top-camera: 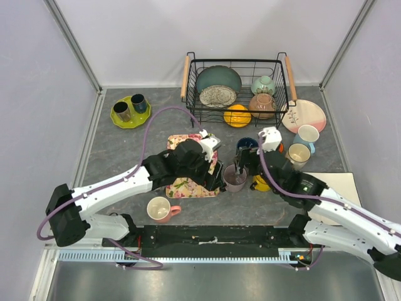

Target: Turn the mug right side up

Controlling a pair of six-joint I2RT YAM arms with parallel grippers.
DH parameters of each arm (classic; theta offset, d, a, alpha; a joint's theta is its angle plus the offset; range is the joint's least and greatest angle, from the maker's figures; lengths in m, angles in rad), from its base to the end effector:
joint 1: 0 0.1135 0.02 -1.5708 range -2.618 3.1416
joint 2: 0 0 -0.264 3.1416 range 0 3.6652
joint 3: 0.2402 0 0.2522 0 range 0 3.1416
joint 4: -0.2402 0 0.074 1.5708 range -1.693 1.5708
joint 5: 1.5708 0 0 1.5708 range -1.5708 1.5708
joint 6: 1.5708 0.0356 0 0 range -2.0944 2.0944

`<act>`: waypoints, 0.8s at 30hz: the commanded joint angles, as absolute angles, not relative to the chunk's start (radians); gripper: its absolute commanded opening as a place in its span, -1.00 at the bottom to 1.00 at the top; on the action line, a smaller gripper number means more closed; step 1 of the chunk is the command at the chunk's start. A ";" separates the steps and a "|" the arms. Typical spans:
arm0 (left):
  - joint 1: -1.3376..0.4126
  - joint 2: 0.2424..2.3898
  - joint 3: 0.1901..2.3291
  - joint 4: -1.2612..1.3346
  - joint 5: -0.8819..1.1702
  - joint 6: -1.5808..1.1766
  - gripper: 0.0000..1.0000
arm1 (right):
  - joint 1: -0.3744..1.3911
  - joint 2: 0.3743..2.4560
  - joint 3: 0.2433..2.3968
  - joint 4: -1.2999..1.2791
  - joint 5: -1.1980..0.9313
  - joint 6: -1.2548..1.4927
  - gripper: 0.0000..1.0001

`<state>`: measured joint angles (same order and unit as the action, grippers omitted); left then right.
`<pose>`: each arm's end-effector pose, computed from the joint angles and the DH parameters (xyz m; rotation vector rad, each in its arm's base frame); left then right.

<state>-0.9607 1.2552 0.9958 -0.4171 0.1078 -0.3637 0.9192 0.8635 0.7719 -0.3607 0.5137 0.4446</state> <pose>0.1547 -0.2280 0.2911 0.7580 2.2542 -0.8021 0.1305 0.1423 0.3056 -0.1471 1.9745 0.3723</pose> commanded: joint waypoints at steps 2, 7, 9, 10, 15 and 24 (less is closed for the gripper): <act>-0.979 1.232 0.867 -0.176 0.092 -0.242 0.71 | 0.920 0.732 0.848 -0.385 0.569 0.508 0.96; -0.994 1.308 0.873 -0.141 0.137 -0.189 0.54 | 0.922 0.638 0.858 -0.397 0.581 0.522 0.96; -0.999 1.373 0.906 -0.155 0.140 -0.167 0.42 | 0.920 0.626 0.856 -0.403 0.577 0.523 0.96; -1.000 1.393 0.917 -0.159 0.137 -0.163 0.38 | 0.920 0.624 0.856 -0.406 0.578 0.525 0.96; -1.003 1.495 0.951 -0.144 0.124 -0.146 0.27 | 0.920 0.629 0.844 -0.416 0.572 0.522 0.96; -1.014 1.588 1.025 -0.149 0.138 -0.081 0.20 | 0.920 0.638 0.834 -0.410 0.592 0.503 0.96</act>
